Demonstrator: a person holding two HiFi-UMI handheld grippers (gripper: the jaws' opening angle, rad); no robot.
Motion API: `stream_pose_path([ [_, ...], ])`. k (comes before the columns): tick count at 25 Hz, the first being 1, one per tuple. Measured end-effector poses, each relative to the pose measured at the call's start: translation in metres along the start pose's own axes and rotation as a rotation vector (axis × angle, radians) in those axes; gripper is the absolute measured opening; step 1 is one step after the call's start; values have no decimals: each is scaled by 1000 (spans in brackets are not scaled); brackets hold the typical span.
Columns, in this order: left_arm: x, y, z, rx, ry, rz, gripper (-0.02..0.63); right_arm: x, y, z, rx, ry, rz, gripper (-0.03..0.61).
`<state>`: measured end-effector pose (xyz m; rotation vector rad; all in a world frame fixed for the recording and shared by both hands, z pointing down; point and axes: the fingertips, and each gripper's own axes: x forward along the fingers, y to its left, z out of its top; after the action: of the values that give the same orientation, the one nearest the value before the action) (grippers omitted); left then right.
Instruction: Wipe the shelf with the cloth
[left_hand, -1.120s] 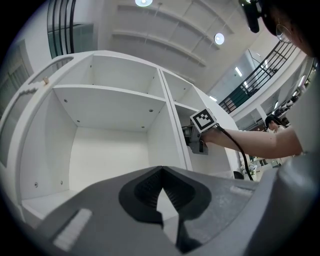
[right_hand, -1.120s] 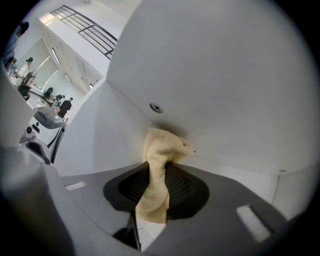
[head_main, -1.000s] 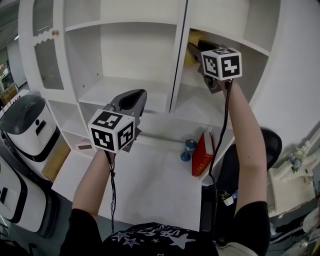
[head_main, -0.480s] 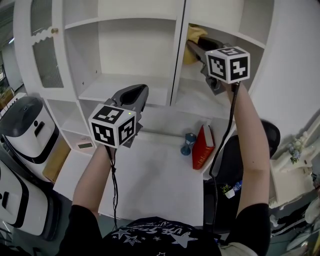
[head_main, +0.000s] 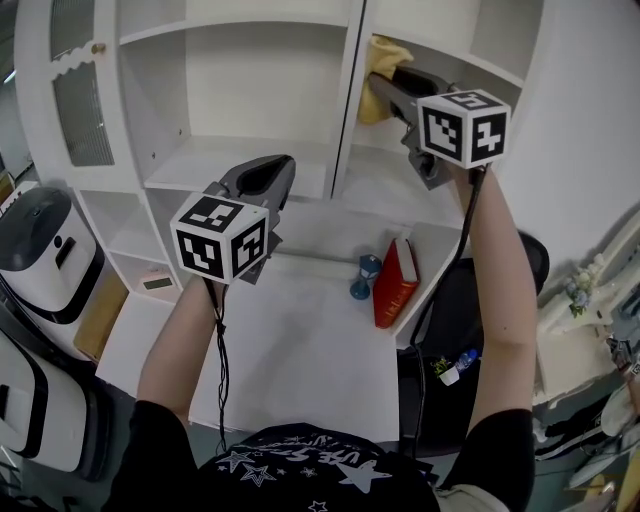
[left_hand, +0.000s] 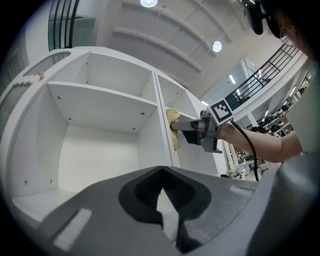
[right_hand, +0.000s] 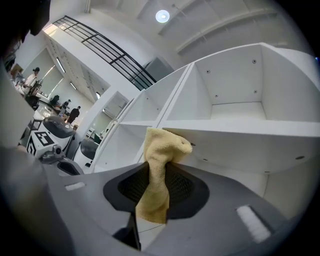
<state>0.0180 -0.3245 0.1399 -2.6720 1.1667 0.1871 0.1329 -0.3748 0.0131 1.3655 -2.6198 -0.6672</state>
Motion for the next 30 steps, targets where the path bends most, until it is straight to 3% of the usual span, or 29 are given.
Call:
stream_pose_path([
  [9, 11, 0, -7, -20, 4, -19, 0, -10, -2, -4, 67, -32, 2, 124],
  [17, 19, 12, -15, -42, 20, -1, 0, 4, -43, -57, 179, 40, -81, 124],
  [30, 51, 48, -30, -68, 28, 67, 0, 99, -88, -137, 193, 172, -96, 126],
])
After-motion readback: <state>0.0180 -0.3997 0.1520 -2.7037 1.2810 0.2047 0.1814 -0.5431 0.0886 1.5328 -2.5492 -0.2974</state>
